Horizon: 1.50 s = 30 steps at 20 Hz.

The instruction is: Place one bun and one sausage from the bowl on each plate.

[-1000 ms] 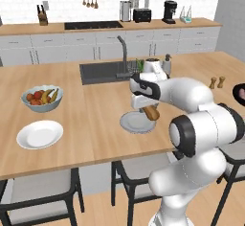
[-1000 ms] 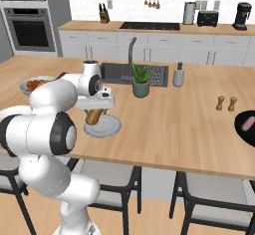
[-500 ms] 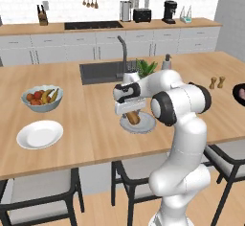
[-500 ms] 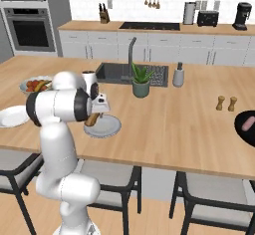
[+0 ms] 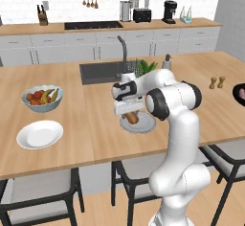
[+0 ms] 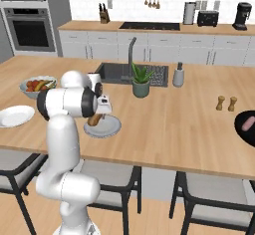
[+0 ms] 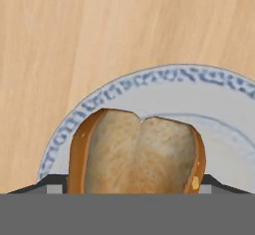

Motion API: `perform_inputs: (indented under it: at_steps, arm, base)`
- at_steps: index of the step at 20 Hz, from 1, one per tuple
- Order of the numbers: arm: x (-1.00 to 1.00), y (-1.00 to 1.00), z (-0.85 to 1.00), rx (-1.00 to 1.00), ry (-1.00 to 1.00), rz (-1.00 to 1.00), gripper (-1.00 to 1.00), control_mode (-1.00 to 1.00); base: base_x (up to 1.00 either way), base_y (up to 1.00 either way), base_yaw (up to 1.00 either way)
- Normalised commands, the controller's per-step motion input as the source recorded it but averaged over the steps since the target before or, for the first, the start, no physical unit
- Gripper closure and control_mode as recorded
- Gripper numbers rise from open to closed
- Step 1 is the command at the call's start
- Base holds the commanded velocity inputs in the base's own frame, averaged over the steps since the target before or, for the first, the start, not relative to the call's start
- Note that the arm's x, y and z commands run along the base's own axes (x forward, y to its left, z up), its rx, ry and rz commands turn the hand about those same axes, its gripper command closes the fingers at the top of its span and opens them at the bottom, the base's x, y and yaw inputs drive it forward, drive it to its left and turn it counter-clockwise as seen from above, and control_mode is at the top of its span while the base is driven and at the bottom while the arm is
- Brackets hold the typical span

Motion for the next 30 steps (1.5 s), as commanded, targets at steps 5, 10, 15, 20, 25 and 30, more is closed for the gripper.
perform_inputs:
  at_steps: [5, 10, 15, 20, 25, 30]
  arm:
    - [-0.27, -0.16, 0.0, 0.0, 0.0, -0.03, -1.0, -1.0]
    - [-0.02, -0.06, 0.0, 0.0, 0.0, 0.0, -1.0, -1.0]
    - [-0.01, 0.0, 0.33, 0.0, 0.0, 0.0, -1.0, -1.0]
    - [-0.89, -0.29, 1.0, 0.11, -0.17, -0.02, -1.0, -1.0]
    - [-1.0, -0.49, 1.0, 0.09, -0.35, 0.0, -1.0, -1.0]
    - [-1.0, -0.09, 0.74, -0.04, -0.17, 0.0, -1.0, -1.0]
  base:
    - [0.0, 0.0, 0.0]
    - [0.0, 0.0, 0.0]
    - [0.0, 0.0, 0.0]
    - [0.0, 0.0, 0.0]
    - [0.0, 0.0, 0.0]
    - [0.0, 0.0, 0.0]
